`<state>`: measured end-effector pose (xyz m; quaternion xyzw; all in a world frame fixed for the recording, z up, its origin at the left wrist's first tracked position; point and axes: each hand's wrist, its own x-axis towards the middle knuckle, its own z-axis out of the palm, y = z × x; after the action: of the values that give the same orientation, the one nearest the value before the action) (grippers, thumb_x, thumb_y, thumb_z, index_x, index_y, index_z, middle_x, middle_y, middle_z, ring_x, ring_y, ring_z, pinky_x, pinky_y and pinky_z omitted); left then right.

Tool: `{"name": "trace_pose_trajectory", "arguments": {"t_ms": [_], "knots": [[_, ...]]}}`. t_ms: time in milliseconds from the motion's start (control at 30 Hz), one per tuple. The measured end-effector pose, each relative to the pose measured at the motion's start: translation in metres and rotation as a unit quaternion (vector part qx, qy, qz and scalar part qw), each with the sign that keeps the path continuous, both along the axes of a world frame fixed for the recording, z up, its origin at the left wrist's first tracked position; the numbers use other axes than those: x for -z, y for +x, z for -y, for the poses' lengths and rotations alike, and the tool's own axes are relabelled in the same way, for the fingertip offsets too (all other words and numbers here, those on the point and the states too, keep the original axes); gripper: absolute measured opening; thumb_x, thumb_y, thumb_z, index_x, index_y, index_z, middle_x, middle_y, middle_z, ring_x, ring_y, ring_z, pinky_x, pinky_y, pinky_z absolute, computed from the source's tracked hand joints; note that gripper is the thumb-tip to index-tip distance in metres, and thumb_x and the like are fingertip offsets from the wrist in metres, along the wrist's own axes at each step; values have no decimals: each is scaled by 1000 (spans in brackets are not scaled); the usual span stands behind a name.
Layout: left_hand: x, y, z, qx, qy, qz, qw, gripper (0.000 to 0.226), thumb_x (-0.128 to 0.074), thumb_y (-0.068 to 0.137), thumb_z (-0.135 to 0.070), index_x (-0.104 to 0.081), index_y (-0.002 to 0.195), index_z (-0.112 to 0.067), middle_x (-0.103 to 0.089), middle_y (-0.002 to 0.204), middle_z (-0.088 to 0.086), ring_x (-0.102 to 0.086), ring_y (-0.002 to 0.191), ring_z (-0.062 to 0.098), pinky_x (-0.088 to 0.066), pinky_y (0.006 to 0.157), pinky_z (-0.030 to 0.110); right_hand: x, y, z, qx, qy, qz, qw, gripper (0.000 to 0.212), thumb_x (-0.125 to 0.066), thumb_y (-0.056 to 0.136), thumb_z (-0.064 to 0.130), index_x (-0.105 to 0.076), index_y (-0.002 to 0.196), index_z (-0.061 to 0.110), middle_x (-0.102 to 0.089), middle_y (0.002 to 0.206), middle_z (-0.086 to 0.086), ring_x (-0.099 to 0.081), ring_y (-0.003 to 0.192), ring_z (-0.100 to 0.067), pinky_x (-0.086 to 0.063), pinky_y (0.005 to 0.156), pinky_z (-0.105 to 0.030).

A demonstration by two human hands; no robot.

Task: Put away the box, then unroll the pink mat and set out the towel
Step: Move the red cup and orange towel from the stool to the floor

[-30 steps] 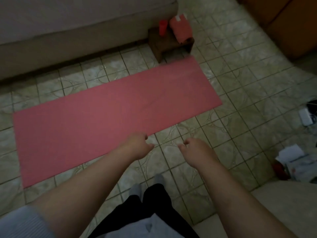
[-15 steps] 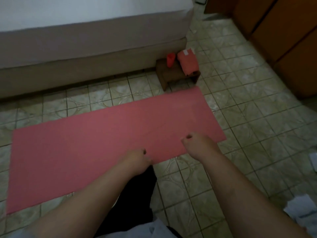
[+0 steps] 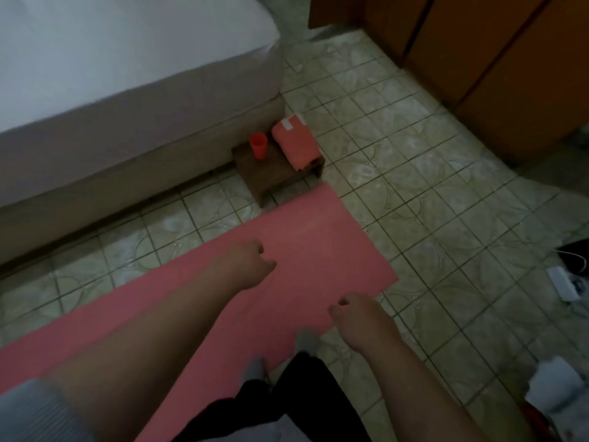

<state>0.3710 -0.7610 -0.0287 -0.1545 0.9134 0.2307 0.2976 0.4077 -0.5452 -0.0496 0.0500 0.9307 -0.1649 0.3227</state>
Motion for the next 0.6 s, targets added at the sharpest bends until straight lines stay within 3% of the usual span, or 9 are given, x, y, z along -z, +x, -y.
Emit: {"name": "trace_pose_trajectory", "arguments": {"t_ms": [167, 433, 600], "knots": [[9, -86, -12, -14, 0, 3, 1000, 54, -52, 89, -44, -47, 133, -13, -52, 135, 12, -52, 118, 26, -41, 92, 31, 9, -103, -14, -30, 13, -5, 999, 43, -44, 89, 42, -60, 118, 16, -61, 124, -6, -58, 109, -25, -39, 78, -29], [21, -174, -17, -126, 51, 38, 990, 57, -51, 89, -43, -45, 136, -13, -49, 139, 11, -50, 121, 25, -39, 92, 29, -9, -289, 6, -120, 21, -49, 991, 41, -43, 91, 42, -61, 117, 15, -62, 120, -8, -58, 105, -26, -40, 80, -32], [38, -219, -2, -179, 80, 55, 979, 57, -52, 89, -41, -44, 137, -10, -48, 140, 12, -54, 112, 23, -40, 89, 27, -6, -373, 49, -163, 9, -54, 985, 49, -42, 91, 48, -58, 123, 13, -61, 123, -10, -57, 110, -28, -45, 90, -37]]}}
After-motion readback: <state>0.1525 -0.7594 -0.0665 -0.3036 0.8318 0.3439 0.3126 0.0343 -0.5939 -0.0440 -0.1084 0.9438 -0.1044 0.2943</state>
